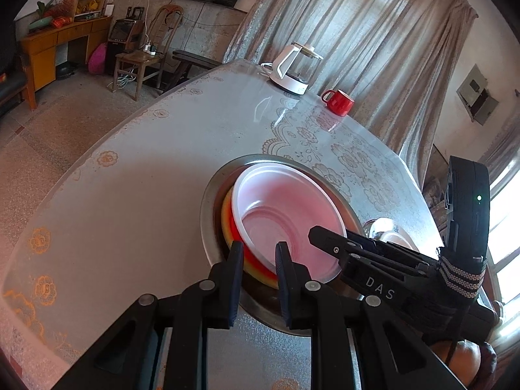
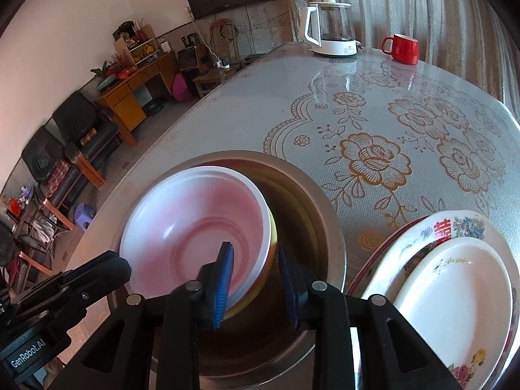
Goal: Organize plates and bowls
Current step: 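Lower the red bowl onto the yellow bowl inside the basin with the left tool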
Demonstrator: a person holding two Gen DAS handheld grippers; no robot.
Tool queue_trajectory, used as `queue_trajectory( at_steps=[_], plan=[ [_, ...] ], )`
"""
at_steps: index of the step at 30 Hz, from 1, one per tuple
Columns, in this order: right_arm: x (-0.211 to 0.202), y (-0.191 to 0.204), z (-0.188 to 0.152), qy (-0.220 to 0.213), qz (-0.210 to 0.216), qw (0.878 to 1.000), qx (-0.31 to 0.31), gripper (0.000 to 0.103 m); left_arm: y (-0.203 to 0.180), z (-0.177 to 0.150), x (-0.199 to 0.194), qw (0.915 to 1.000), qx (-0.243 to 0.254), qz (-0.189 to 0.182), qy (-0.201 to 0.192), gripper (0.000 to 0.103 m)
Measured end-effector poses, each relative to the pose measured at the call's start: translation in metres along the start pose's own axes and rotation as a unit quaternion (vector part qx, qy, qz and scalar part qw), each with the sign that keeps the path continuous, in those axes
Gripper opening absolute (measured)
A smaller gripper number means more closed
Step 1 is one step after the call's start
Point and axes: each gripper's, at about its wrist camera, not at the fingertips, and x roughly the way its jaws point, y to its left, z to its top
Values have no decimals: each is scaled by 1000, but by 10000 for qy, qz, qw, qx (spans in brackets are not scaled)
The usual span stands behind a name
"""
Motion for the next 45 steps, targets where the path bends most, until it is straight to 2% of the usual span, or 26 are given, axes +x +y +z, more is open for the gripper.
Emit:
queue_trajectory(
  at_steps=[6, 10, 16, 25, 35, 45],
  plan=[
    [2, 16, -7, 170, -542, 9954, -768, 21, -5, -3, 3, 9999, 106, -44, 37, 22],
    [0, 18, -11, 243, -688, 9922, -1012, 20, -9, -4, 3, 9998, 184, -24, 22, 24],
    [-5, 18, -14, 275, -729, 9916, -1037, 17, -13, -7, 0, 9996, 274, 33, -26, 27],
    [-8, 18, -17, 164, -501, 9954, -798, 24, -16, -9, -3, 9993, 346, 130, -93, 32],
    [-31, 11, -24, -325, -267, 9985, -348, 27, -16, -9, -11, 9984, 425, 281, -252, 38],
    [-54, -6, -36, -641, -220, 9977, 45, 27, -7, -14, -19, 9981, 351, 406, -315, 39]
  ],
)
